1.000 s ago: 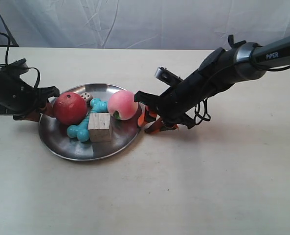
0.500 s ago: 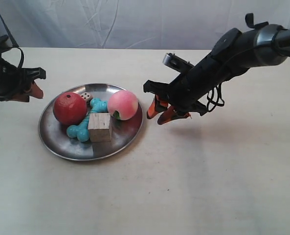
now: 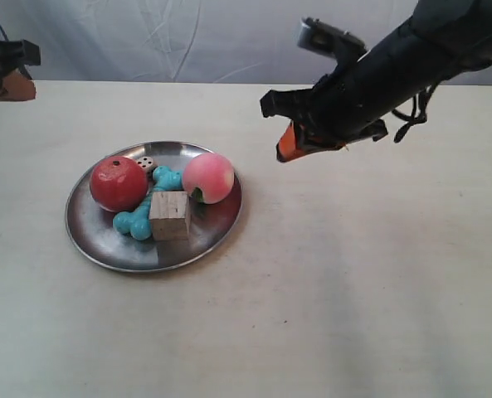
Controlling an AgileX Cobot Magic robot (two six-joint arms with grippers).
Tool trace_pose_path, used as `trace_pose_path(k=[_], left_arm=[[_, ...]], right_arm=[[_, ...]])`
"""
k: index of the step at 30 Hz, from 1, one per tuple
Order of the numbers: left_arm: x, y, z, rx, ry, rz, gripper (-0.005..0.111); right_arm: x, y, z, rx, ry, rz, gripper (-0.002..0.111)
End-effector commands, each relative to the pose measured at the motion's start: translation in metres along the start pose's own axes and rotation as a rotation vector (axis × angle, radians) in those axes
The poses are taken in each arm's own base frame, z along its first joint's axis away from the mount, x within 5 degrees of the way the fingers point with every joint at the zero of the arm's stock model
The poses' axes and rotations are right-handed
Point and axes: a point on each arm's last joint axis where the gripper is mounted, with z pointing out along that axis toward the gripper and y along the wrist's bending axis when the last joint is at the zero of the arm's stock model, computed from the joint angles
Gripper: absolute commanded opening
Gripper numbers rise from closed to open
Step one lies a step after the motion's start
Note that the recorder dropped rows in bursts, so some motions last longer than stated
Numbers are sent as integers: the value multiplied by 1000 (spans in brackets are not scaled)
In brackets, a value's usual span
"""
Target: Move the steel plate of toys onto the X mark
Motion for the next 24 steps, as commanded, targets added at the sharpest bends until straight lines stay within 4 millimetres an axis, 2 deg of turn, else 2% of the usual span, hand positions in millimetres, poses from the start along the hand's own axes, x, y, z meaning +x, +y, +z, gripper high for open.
trace_pose_path(k=[1, 5, 10, 14, 17, 20, 24], left_arm=[[12, -29, -43, 78, -129, 67, 0], [40, -64, -79, 188, -205, 218, 0], [66, -79, -125, 215, -355, 349, 0], [89, -73, -167, 161, -536, 412, 0], [106, -67, -185, 108, -625, 467, 0], [121, -60, -192, 58, -662, 523, 0], [129, -54, -188, 31, -686, 530, 0]], right_arm=[[17, 33, -44, 66, -187, -180, 0], [42, 62, -77, 76, -378, -317, 0], [76, 82, -117, 46, -641, -406, 0], [104, 78, -131, 45, -773, -442, 0], [122, 69, -138, 49, -848, -436, 0], [136, 59, -138, 64, -892, -428, 0], [143, 49, -129, 87, -899, -406, 0]])
